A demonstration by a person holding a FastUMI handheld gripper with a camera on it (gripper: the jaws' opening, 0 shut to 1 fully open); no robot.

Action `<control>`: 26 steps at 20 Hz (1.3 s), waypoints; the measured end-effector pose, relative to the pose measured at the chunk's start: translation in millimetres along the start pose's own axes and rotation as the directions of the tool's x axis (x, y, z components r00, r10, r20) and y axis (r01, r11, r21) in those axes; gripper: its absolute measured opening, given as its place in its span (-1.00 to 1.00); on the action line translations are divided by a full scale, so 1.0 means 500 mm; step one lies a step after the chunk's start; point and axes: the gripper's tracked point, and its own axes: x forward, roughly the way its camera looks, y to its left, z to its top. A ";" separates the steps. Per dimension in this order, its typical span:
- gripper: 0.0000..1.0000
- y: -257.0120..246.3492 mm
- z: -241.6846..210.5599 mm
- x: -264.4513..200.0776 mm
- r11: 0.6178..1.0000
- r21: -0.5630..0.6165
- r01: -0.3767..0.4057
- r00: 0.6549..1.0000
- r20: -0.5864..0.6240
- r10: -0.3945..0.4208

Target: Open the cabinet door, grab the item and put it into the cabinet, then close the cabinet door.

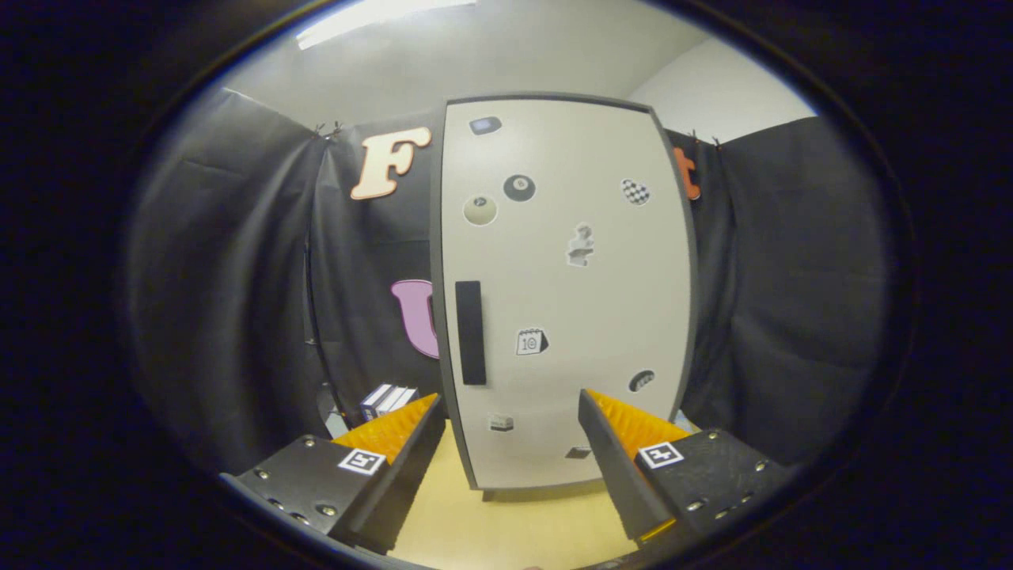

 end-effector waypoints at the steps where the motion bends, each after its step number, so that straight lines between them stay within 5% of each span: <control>1: 1.00 -0.017 -0.002 -0.028 1.000 0.004 0.024 1.000 -0.002 -0.024; 9: 1.00 -0.081 -0.009 -0.177 0.992 -0.037 0.122 0.992 -0.004 -0.123; 26: 1.00 -0.067 0.011 -0.175 0.993 -0.041 0.109 0.994 0.037 -0.108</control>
